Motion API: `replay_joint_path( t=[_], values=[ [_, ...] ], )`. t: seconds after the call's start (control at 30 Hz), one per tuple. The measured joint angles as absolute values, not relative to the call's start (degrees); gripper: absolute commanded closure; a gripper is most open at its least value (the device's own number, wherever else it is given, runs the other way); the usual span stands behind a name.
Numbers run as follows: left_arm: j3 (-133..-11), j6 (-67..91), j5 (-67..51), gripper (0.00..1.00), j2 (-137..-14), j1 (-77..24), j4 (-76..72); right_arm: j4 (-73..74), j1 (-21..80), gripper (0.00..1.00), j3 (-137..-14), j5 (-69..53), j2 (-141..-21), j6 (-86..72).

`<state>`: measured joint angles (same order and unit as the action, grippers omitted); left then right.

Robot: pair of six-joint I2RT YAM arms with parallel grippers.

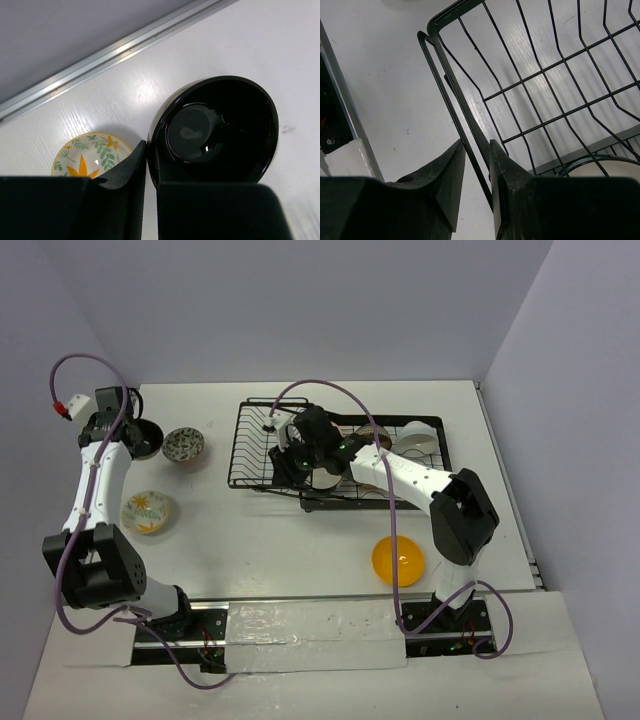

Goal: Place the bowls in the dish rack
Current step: Pass from the left arm to the right

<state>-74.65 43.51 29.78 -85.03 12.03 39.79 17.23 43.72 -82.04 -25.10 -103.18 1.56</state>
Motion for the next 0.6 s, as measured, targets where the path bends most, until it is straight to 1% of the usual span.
replay_joint_path(
  t=[0.13, 0.37, 0.6],
  values=[
    [-77.12, 42.04, 33.45, 1.00, -82.50, 7.55, 40.21, 17.67, 43.70, 0.67, -82.04, -24.60, -102.96, 1.56],
    [-81.32, 38.74, 37.65, 1.00, -82.37, -4.03, 41.19, 18.02, 41.80, 0.66, -81.93, -24.29, -99.50, 0.86],
    [-87.18, 36.29, 40.07, 1.00, -85.54, -14.94, 42.37, 17.08, 37.71, 0.65, -81.93, -22.63, -94.50, -0.73]
  ],
)
